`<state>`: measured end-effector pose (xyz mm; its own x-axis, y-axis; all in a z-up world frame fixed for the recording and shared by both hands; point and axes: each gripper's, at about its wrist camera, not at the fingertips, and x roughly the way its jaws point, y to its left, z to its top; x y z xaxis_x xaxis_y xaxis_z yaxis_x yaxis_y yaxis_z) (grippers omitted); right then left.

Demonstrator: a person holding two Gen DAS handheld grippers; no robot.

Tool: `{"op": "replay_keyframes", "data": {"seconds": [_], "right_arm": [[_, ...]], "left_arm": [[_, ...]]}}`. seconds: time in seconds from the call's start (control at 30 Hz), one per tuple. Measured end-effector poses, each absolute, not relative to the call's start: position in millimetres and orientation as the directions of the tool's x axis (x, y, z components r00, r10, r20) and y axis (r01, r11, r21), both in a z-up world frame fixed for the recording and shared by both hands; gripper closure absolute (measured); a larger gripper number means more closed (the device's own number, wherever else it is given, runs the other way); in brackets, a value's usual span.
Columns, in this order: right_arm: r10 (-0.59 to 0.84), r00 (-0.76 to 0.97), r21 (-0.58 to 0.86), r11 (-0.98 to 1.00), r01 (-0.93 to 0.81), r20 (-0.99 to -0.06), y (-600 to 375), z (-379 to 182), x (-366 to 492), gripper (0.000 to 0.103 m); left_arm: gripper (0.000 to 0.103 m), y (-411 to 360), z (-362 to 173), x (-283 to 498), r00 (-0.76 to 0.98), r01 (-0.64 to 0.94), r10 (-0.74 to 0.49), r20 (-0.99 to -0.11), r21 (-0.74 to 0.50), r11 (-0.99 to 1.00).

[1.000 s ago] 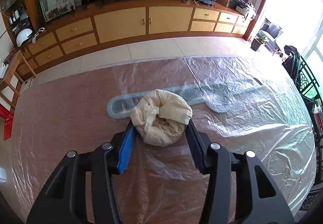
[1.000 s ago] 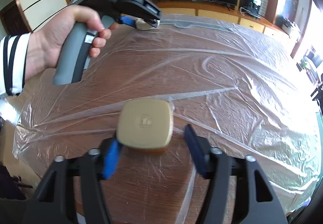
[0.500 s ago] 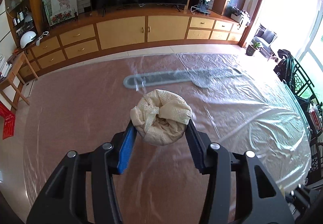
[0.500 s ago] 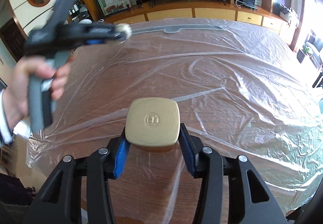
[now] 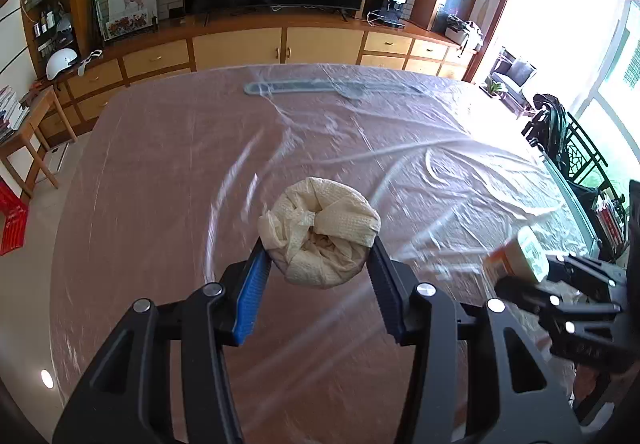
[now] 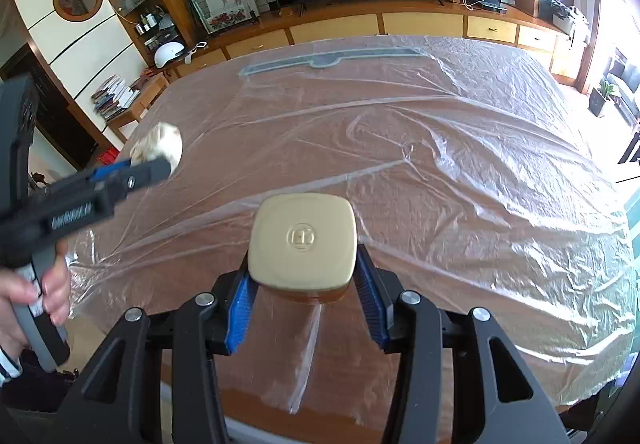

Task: Collect trash
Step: 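Grasp the cream cloth bundle with the left tool while the right tool grasps the gold jar, then carry the cream cloth bundle and gold jar over the black bin with both tools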

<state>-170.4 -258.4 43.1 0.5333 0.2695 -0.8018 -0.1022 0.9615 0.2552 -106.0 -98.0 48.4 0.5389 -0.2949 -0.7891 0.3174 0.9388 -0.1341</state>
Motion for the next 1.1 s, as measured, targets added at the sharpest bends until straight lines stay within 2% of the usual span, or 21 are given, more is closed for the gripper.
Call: {"op": "replay_keyframes", "data": {"seconds": [0.6,1.1], "right_arm": [[0.381,0.498,0.312,0.925,-0.219,-0.779,-266.0,69.5,-252.5,0.057],[0.415,0.424,0.328,0.907,-0.265,-0.805,-271.4,63.7,-307.6,0.057]], "left_arm": [[0.053,-86.9,57.9,-219.6,0.510,0.371,-0.370,-0.777,-0.190,0.909],[0.053,-106.9,51.7,-278.7,0.438,0.480,-0.404,-0.803,-0.171,0.860]]}}
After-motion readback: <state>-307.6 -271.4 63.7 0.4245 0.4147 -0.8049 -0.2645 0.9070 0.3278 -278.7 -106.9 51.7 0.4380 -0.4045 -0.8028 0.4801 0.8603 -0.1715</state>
